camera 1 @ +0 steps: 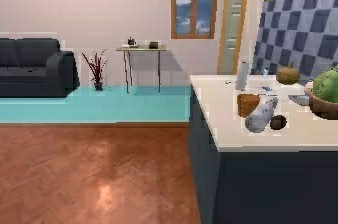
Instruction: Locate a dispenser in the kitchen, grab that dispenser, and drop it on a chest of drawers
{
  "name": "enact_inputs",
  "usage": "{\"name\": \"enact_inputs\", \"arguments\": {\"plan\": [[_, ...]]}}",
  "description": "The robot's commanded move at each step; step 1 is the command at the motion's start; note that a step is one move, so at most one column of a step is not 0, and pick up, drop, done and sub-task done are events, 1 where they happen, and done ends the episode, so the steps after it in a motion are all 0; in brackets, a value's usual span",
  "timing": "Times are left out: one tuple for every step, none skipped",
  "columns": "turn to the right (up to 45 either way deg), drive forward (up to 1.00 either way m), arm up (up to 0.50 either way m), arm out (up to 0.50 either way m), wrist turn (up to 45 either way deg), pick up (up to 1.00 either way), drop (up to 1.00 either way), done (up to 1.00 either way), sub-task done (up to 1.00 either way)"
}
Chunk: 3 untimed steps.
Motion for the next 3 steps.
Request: {"name": "enact_inputs", "arguments": {"plan": [[0.0,0.6,0.0,0.0,0.0,0.0,0.0,0.0,0.0],[-45.0,0.0,0.0,0.0,0.0,0.0,0.0,0.0,0.0],[-15.0,0.0,0.0,0.0,0.0,0.0,0.0,0.0,0.0]]}}
